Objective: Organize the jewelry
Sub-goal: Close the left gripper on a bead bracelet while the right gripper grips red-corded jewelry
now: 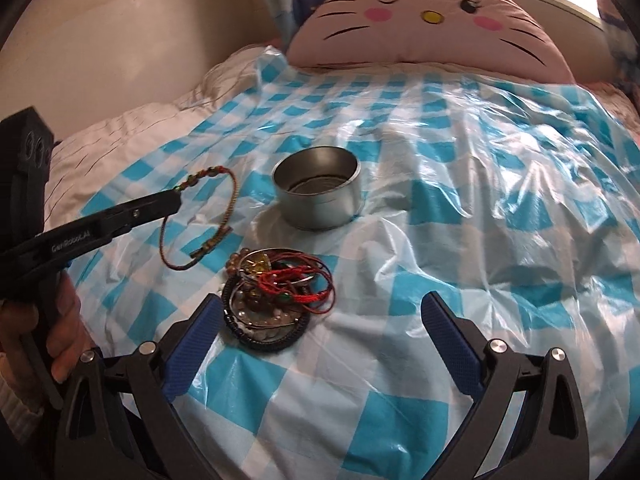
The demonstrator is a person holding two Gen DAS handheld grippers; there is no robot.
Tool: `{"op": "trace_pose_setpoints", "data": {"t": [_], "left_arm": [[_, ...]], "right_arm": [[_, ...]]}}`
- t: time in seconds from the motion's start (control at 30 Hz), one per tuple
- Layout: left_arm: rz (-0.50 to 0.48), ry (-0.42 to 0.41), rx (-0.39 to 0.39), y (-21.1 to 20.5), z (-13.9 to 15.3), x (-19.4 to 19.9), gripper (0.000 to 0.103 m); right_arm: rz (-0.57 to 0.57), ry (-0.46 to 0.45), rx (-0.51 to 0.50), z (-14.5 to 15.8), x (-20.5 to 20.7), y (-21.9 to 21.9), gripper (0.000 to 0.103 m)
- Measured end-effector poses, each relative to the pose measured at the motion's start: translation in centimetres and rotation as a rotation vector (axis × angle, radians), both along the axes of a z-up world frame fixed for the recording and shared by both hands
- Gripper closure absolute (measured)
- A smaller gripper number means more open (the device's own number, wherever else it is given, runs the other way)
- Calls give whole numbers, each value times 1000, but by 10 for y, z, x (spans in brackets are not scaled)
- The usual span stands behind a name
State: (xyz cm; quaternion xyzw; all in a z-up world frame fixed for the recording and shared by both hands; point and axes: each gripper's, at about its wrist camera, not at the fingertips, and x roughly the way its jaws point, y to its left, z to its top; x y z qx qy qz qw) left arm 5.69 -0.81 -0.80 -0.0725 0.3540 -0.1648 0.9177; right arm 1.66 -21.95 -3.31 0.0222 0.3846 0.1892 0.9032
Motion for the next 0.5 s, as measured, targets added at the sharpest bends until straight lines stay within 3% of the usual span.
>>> {"op": "trace_pose_setpoints", "data": {"t": [0.13, 0.2, 0.37, 0.4, 0.5], "left_arm": [[3, 5, -10, 1, -1, 1, 98], [5, 9, -23, 4, -1, 1, 98], [7, 19, -38, 6, -4, 3, 97], [5, 20, -37, 6, -4, 3, 97], [3, 20, -36, 6, -5, 3, 98]], "right_arm": [[146, 3, -74, -2, 13, 25, 35], [208, 19, -116, -7, 21, 37, 54], [293, 59, -202, -24, 33, 51, 74], [296, 66, -199, -25, 34, 51, 83], [288, 73, -153, -25, 36, 45, 92]]}}
